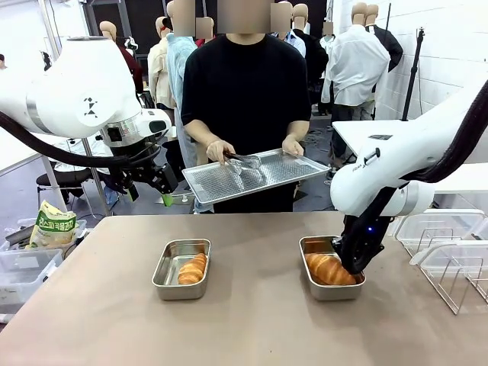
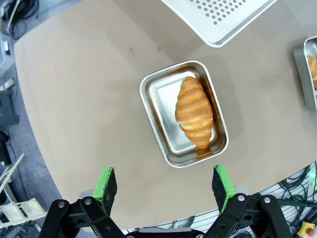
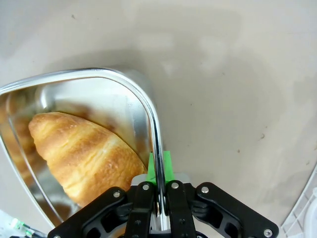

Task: Place the bread in airtight containers.
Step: Once an object is inside an Airtight Container , place the container in the center of the table.

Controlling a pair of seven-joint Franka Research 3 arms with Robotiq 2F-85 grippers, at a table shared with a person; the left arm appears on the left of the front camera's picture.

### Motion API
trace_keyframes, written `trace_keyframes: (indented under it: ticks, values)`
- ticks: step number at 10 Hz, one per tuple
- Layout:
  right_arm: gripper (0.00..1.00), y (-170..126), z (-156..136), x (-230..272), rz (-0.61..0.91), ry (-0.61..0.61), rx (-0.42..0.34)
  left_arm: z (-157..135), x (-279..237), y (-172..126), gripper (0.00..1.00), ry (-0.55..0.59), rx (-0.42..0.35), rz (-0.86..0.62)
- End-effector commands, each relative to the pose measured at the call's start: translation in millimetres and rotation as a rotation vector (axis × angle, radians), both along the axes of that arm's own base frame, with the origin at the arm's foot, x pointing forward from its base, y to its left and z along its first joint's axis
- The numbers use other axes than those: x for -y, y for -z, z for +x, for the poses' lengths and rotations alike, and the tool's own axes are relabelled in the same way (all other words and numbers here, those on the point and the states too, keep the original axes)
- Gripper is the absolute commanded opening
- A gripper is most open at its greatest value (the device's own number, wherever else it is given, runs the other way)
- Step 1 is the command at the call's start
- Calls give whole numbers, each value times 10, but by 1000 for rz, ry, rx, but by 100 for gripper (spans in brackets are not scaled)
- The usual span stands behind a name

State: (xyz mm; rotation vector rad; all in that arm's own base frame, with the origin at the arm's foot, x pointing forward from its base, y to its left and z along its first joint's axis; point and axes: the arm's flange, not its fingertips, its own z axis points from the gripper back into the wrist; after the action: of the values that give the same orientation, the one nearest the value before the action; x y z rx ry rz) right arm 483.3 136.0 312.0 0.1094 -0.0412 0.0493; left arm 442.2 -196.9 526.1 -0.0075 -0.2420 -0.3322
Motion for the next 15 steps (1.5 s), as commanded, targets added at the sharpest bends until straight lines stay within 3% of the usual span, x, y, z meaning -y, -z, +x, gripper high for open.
trace_keyframes:
  ticks: [1, 2, 6, 7, 15]
  values:
    - [0, -26, 36, -26, 4, 38, 27, 4, 1, -12, 100, -21, 4, 19]
    - [14, -44, 35, -6, 9, 42, 20, 4, 1, -12, 100, -21, 4, 19]
    - [90, -66, 60, 8, -7, 37, 21, 4, 1, -12, 100, -21, 4, 19]
    - [100, -125, 57, 24, -11, 43, 29, 4, 1, -12, 100, -21, 4, 19]
    - [100, -235, 83, 71, -42, 25, -10, 4, 1, -12, 100, -21, 4, 19]
